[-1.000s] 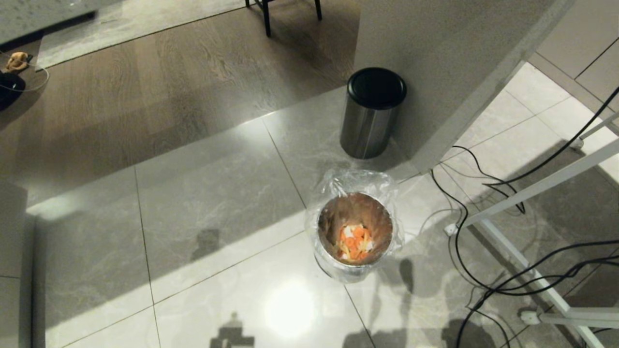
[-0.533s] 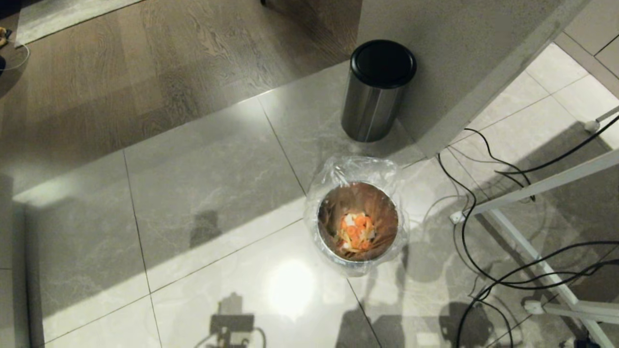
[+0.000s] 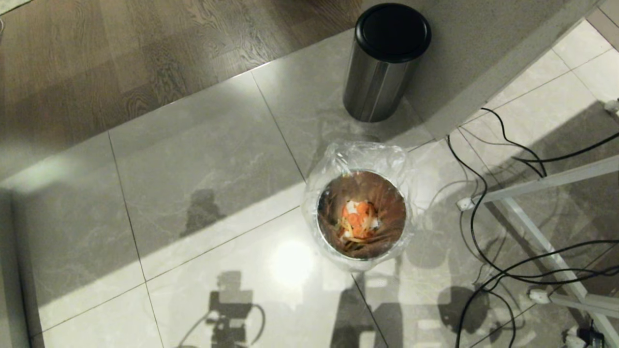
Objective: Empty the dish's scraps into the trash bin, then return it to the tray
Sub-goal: Move the bowl over the trash can
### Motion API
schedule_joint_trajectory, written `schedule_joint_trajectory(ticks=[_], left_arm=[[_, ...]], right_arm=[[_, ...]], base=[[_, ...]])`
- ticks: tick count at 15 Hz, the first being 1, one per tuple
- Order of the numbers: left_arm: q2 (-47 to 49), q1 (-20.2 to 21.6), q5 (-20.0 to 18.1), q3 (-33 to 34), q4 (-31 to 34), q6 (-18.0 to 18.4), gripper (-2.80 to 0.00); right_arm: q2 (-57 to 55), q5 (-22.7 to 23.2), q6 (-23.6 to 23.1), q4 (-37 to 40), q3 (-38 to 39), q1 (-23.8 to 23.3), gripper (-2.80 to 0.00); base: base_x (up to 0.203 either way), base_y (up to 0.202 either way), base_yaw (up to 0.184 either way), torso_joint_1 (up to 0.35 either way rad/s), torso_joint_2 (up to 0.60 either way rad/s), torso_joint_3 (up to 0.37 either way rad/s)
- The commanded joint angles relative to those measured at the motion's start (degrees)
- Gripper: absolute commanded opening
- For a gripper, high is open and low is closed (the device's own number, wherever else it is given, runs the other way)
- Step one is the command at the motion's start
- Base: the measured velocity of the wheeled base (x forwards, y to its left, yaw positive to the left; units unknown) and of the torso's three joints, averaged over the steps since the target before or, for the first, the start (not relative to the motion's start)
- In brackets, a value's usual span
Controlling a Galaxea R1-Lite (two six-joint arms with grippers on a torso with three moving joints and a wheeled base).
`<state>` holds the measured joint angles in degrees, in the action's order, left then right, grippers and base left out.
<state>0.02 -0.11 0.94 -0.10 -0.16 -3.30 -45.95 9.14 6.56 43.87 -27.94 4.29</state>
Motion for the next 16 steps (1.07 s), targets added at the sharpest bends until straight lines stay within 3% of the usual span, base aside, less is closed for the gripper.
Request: schedule_joint_trajectory(ticks=[1, 6, 12, 16], left_arm=[[0.01, 0.02, 0.07, 0.1, -0.01, -0.04, -2.8], [0.06, 0.09, 0.29, 0.1, -0.19, -0.04, -2.8], [0.02, 0.04, 0.29, 0.1, -0.19, -0.01, -2.8], [-0.01, 0.09, 0.29, 0.1, -0.19, -0.02, -2.8]], right_arm=[[0.59, 0.09, 0.03, 0.34, 0.25, 0.02, -2.8], [0.45, 0.0, 0.08, -0.11, 0.08, 0.02, -2.8], [-12.92, -2.28, 2.28, -14.7, -2.42, 0.02, -2.8], [-25.18, -6.46, 4.17, -25.4, -13.22, 0.01, -2.8]], base=[[0.0, 0.0, 0.0, -0.006, 0.0, -0.066], [0.0, 0.0, 0.0, 0.001, 0.0, -0.007], [0.0, 0.0, 0.0, 0.0, 0.0, 0.0], [0.0, 0.0, 0.0, 0.0, 0.0, 0.0]])
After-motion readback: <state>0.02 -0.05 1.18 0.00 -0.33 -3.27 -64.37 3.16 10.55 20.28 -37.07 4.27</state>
